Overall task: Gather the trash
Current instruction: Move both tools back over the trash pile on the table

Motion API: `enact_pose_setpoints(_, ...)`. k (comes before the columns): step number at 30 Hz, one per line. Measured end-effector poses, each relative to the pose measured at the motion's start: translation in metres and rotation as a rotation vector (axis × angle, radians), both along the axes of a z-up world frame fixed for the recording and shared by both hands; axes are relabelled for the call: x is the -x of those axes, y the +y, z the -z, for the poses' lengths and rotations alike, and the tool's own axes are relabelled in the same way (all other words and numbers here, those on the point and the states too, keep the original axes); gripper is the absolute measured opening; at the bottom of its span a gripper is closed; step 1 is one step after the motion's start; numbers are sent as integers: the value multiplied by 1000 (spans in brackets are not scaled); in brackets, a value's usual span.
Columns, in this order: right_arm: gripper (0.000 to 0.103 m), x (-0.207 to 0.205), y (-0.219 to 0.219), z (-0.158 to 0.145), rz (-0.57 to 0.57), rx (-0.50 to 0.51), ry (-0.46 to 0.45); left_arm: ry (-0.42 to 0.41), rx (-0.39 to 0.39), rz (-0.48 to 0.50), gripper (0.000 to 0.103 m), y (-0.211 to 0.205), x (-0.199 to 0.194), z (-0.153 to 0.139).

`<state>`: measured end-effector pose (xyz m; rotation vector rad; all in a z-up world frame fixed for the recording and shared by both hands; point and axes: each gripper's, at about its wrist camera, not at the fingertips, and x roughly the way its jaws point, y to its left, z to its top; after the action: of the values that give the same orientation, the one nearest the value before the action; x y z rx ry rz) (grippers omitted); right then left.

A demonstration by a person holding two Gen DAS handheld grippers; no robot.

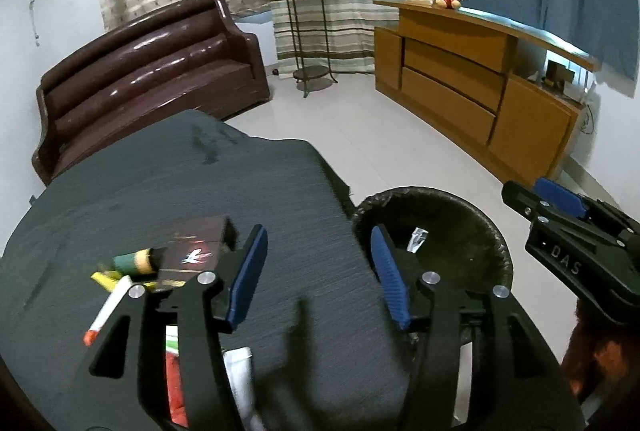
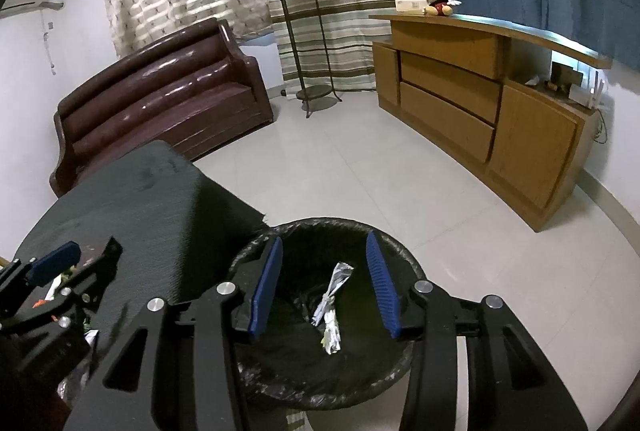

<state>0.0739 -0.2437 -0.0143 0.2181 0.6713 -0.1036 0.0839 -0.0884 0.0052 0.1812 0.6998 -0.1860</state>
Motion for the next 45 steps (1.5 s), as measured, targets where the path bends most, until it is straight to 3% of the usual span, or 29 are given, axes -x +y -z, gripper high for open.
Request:
enact_pose_setpoints(10, 49, 13, 28, -10, -52, 15, -7, -13, 6, -82, 58, 51, 23, -13)
enact_pose_setpoints(25, 49, 28, 98, -7, -183, 29, 19, 11, 14, -248, 59, 147, 58, -9)
enact_pose_setpoints(45, 49, 47, 147, 1, -264, 26, 42, 83, 44, -298, 59, 185, 91, 20)
